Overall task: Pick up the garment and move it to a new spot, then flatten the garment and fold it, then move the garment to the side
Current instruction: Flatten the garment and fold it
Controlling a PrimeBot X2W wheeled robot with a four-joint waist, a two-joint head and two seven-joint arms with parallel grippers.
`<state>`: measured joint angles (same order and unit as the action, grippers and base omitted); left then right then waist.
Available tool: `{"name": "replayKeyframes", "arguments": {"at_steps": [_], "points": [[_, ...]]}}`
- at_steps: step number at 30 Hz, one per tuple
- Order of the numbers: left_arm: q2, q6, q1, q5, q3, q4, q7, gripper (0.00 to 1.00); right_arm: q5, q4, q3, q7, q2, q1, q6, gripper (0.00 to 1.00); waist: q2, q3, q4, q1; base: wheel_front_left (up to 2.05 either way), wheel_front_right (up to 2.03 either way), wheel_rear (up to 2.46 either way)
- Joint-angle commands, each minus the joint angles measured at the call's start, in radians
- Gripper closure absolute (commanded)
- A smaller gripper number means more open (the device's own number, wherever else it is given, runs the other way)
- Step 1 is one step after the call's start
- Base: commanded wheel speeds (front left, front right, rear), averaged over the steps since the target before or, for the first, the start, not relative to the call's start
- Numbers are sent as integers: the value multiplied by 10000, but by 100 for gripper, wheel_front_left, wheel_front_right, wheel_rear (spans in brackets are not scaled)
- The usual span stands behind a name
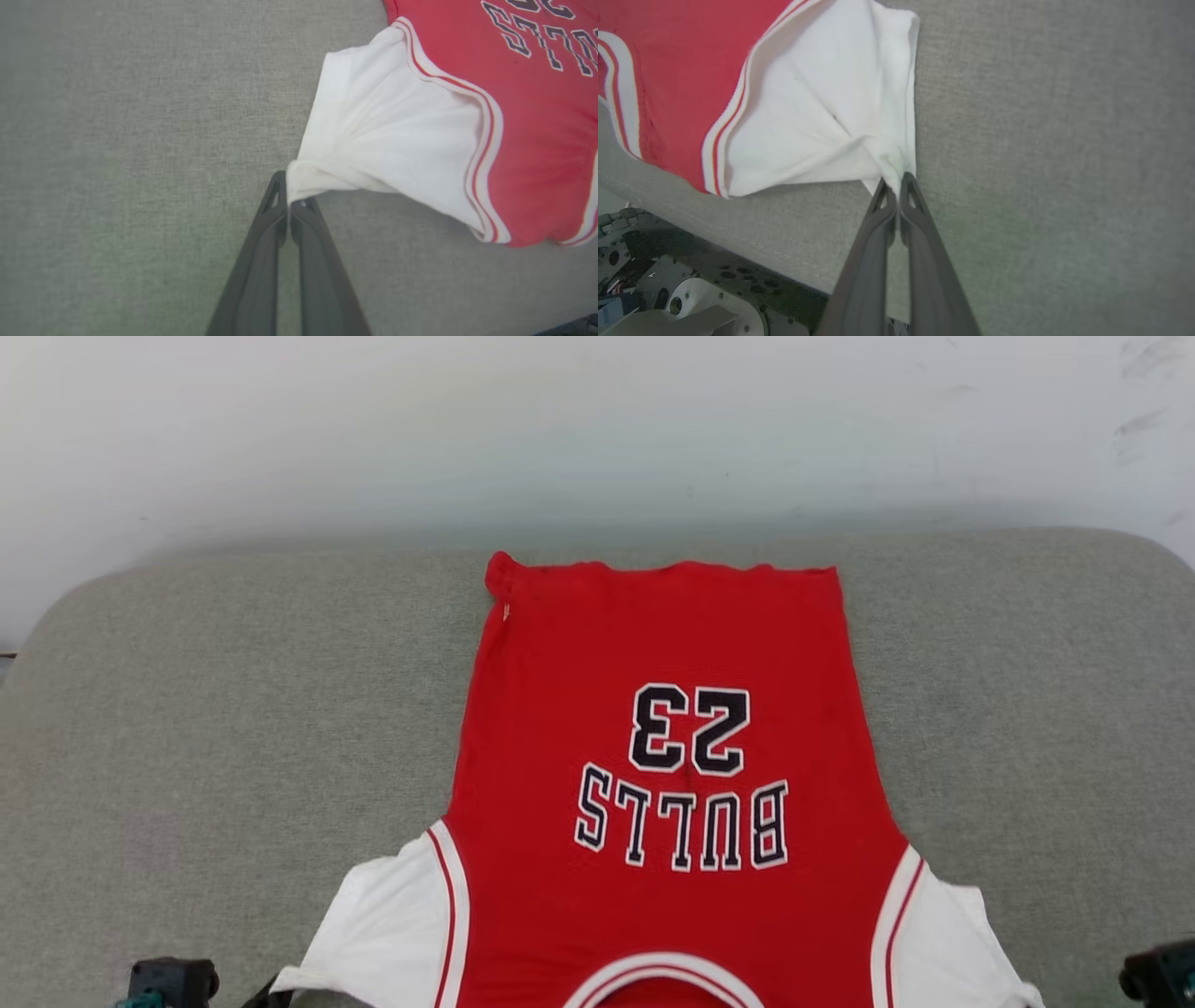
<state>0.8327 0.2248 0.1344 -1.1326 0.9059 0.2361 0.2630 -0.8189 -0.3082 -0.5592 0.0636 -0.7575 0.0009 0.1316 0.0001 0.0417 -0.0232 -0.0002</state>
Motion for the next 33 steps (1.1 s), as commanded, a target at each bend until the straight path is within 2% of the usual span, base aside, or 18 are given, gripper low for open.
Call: {"name": "replayKeyframes", "arguments": {"at_steps": [1,9,10,11,15,19,25,29,33], "points": [[89,99,-147,25,-20,-47,22,100,86,87,195,164,-102,297,-18,100,-1,-13,18,2,0,0,0],[10,284,-197,223,-59,-530,22,100,711,1050,1646,1377,362,1400,-18,100,-1,41,196,2,0,0,0],[-12,300,-127,249,-66,-584,22,100,809,1171,1816,1503,462,1454,-17,67,-1,68,204,2,0,0,0],[-24,312,-67,298,-86,-635,22,100,960,1290,2026,1536,519,1463,-18,0,-1,102,211,2,0,0,0],[-22,402,240,624,-128,-928,22,100,1342,1742,2993,1758,595,1395,-17,0,-1,342,318,2,0,0,0],[-119,512,597,972,-248,-1258,22,100,1225,2525,4473,1906,529,1000,-15,0,-1,699,534,2,0,0,0],[-386,646,1215,1673,-445,-1764,23,100,1544,3668,6352,2446,219,-440,-13,0,-1,1491,1068,2,0,0,0],[-507,801,1608,2275,-592,-2093,23,100,1444,4015,6710,3560,44,-2036,-15,0,-1,2120,1444,2,0,0,0],[-711,866,2039,2779,-803,-2423,23,100,1504,3917,6512,5043,-148,-3989,-13,0,-1,2886,1784,2,0,0,0]]}}
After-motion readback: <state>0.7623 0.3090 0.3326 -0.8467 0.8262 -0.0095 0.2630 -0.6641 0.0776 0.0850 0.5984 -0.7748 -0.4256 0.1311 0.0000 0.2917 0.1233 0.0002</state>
